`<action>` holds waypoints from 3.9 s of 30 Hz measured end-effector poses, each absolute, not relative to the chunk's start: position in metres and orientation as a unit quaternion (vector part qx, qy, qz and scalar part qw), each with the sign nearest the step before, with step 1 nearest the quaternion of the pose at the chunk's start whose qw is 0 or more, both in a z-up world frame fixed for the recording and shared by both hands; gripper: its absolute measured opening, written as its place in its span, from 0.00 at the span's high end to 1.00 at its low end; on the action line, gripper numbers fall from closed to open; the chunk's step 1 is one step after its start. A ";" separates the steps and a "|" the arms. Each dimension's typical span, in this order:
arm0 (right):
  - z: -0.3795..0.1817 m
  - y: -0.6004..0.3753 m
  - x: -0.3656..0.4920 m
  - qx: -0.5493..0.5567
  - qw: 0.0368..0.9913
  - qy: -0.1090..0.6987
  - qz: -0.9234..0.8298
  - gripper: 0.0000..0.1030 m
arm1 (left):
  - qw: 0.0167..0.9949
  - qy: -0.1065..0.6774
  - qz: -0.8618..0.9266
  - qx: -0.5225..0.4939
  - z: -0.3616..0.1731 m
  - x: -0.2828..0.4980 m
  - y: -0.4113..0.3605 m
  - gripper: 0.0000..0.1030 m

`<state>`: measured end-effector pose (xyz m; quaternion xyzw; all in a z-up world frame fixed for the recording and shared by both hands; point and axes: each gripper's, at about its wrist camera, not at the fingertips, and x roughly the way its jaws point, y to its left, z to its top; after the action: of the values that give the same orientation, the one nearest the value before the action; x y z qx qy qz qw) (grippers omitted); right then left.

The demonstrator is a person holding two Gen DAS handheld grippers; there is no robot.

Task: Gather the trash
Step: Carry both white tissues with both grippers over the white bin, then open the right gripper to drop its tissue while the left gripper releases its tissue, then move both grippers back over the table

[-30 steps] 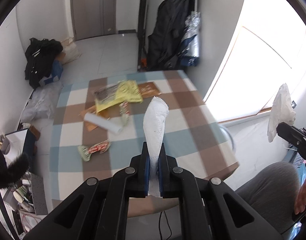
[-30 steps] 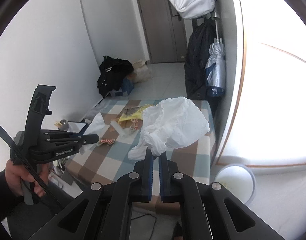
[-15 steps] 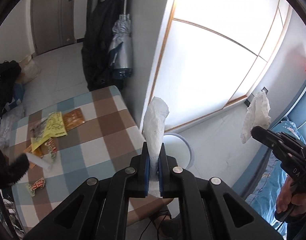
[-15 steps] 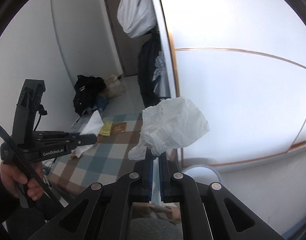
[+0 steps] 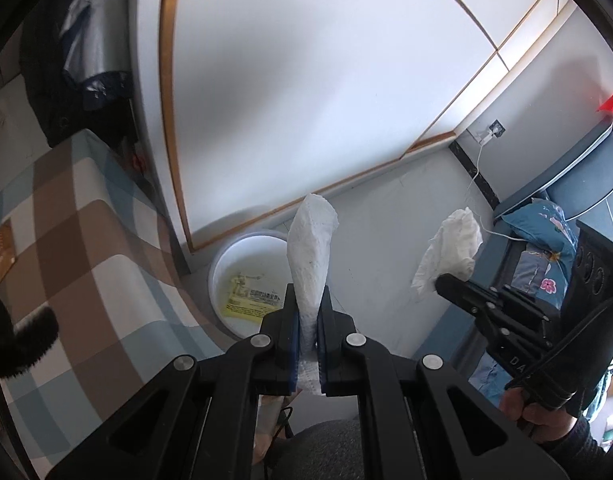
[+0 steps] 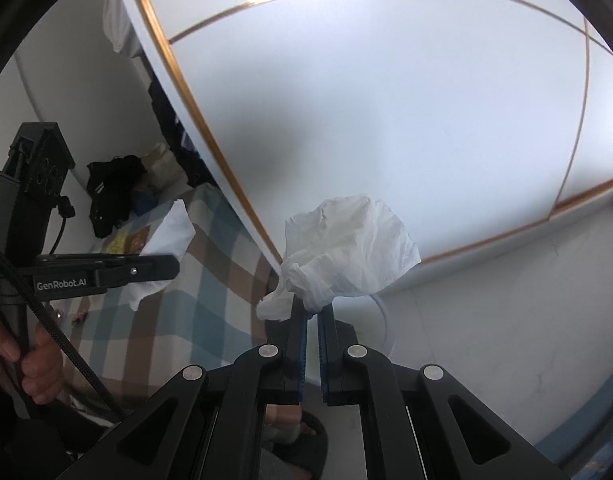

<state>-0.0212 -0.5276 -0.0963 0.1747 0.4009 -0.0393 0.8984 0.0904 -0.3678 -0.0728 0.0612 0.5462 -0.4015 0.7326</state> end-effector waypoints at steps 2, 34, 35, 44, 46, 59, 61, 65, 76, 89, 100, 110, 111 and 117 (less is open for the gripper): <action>-0.116 -0.531 -0.014 0.183 0.889 0.418 -0.041 0.96 | 0.718 0.565 -0.402 0.064 -0.088 0.096 -0.379 0.97; -0.303 -0.542 0.062 0.287 0.770 0.570 0.015 0.55 | 0.639 0.690 -0.334 0.067 -0.172 0.141 -0.429 0.97; -0.301 -0.544 0.059 0.289 0.771 0.568 0.012 0.52 | 0.637 0.691 -0.334 0.067 -0.174 0.141 -0.430 0.97; -0.276 -0.570 0.026 0.318 0.782 0.535 -0.029 0.40 | 0.620 0.705 -0.333 0.085 -0.181 0.135 -0.438 0.95; -0.271 -0.574 0.022 0.321 0.785 0.529 -0.037 0.39 | 0.616 0.711 -0.327 0.091 -0.185 0.134 -0.439 0.94; -0.249 -0.587 0.009 0.334 0.796 0.500 -0.066 0.30 | 0.627 0.705 -0.313 0.104 -0.176 0.132 -0.434 0.51; -0.245 -0.587 0.008 0.337 0.798 0.496 -0.066 0.29 | 0.628 0.704 -0.316 0.100 -0.172 0.131 -0.432 0.51; -0.236 -0.586 0.004 0.334 0.803 0.489 -0.068 0.25 | 0.640 0.695 -0.314 0.096 -0.163 0.127 -0.426 0.50; -0.199 -0.580 -0.009 0.323 0.821 0.464 -0.076 0.19 | 0.717 0.617 -0.310 0.095 -0.121 0.110 -0.397 0.36; -0.082 -0.542 -0.024 0.243 0.899 0.348 -0.107 0.19 | 0.829 0.491 -0.262 0.056 -0.037 0.099 -0.319 0.31; -0.006 -0.453 -0.019 0.186 0.938 0.290 -0.048 0.17 | 0.902 0.384 -0.197 0.008 0.029 0.095 -0.225 0.20; 0.017 -0.369 -0.018 0.149 0.948 0.281 0.014 0.09 | 0.930 0.342 -0.130 -0.027 0.042 0.087 -0.135 0.11; 0.018 -0.359 -0.015 0.143 0.948 0.283 0.023 0.09 | 0.933 0.339 -0.120 -0.028 0.041 0.087 -0.125 0.11; 0.020 -0.305 -0.003 0.128 0.945 0.292 0.070 0.06 | 0.938 0.334 -0.082 -0.032 0.036 0.086 -0.075 0.11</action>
<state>-0.0025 -0.3047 0.0202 0.1278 0.2918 0.0703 0.9453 0.0860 -0.0748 0.0358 -0.0324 0.3339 -0.0822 0.9385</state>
